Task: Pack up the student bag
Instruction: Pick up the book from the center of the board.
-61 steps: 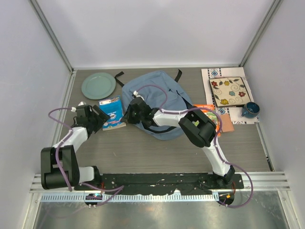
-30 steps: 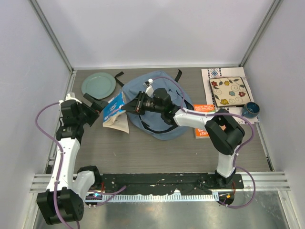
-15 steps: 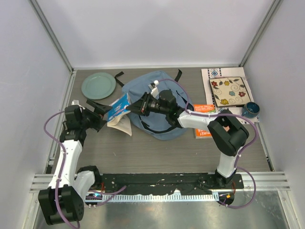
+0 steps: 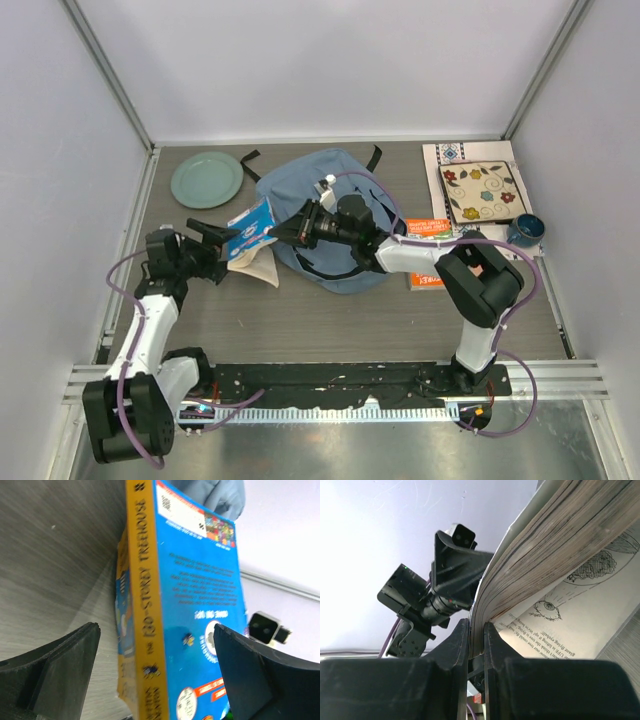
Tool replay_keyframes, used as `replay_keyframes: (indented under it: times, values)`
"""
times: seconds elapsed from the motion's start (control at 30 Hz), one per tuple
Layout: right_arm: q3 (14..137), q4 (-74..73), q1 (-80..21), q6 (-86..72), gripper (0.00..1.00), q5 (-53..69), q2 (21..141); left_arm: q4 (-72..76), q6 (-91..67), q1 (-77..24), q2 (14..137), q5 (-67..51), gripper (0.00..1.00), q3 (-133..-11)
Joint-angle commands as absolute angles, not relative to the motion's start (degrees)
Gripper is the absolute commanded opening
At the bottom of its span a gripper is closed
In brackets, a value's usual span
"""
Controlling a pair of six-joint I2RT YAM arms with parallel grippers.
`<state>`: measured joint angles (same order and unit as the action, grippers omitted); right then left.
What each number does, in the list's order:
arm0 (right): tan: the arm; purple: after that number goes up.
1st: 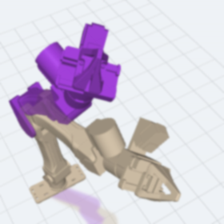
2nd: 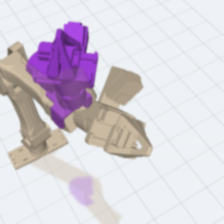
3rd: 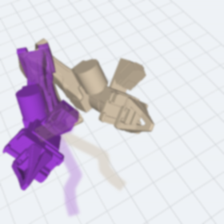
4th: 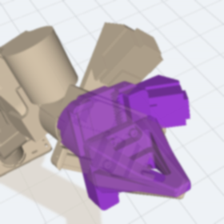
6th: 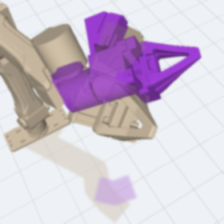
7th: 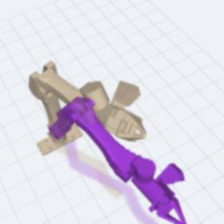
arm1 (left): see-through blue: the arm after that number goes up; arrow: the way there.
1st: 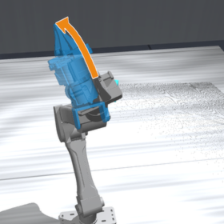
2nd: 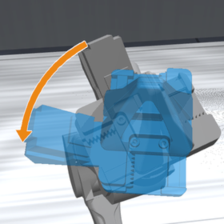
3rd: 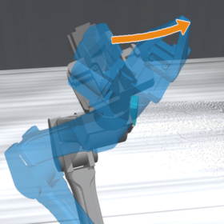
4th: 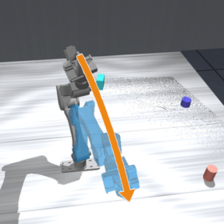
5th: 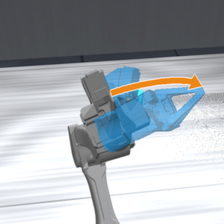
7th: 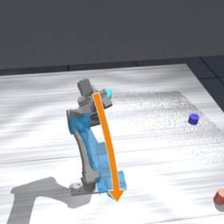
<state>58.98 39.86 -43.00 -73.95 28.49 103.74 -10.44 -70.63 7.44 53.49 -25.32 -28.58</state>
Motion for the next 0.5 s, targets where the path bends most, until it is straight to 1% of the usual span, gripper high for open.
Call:
replay_keyframes:
  times: [0.0, 0.17, 0.27, 0.3, 0.33, 0.4, 0.43, 0.47]
  values:
    - [57.5, 48.1, -42.7, -74.7, 0.01, 30.0, 97.9, 4.9, -76.3, 6.5, 56.0, -27.0, 1.00, -27.6]
    - [54.0, 48.3, -42.8, -74.9, 0.01, 30.4, 96.9, 9.7, -76.6, 6.1, 60.0, -26.9, 0.99, -28.9]
    - [52.6, 48.7, -42.7, -75.0, 0.01, 30.6, 96.2, 13.2, -76.5, 5.6, 64.1, -27.9, 0.96, -29.1]
    - [52.2, 48.8, -42.7, -75.0, 0.01, 30.7, 96.1, 14.9, -76.6, 5.5, 65.2, -28.4, 0.93, -29.0]
    - [51.7, 48.8, -42.7, -75.0, 0.01, 30.7, 96.0, 16.1, -76.8, 5.4, 66.7, -28.6, 0.88, -29.0]
    - [51.2, 48.8, -42.7, -75.0, 0.01, 30.6, 95.9, 19.0, -77.2, 4.9, 68.3, -29.1, 0.81, -28.7]
    - [50.9, 48.9, -42.6, -75.1, 0.01, 30.8, 96.0, 19.8, -77.3, 4.7, 68.9, -29.3, 0.76, -28.7]
    - [50.7, 49.0, -42.7, -75.1, 0.01, 31.0, 96.1, 20.7, -77.3, 4.4, 70.5, -29.7, 0.74, -28.7]
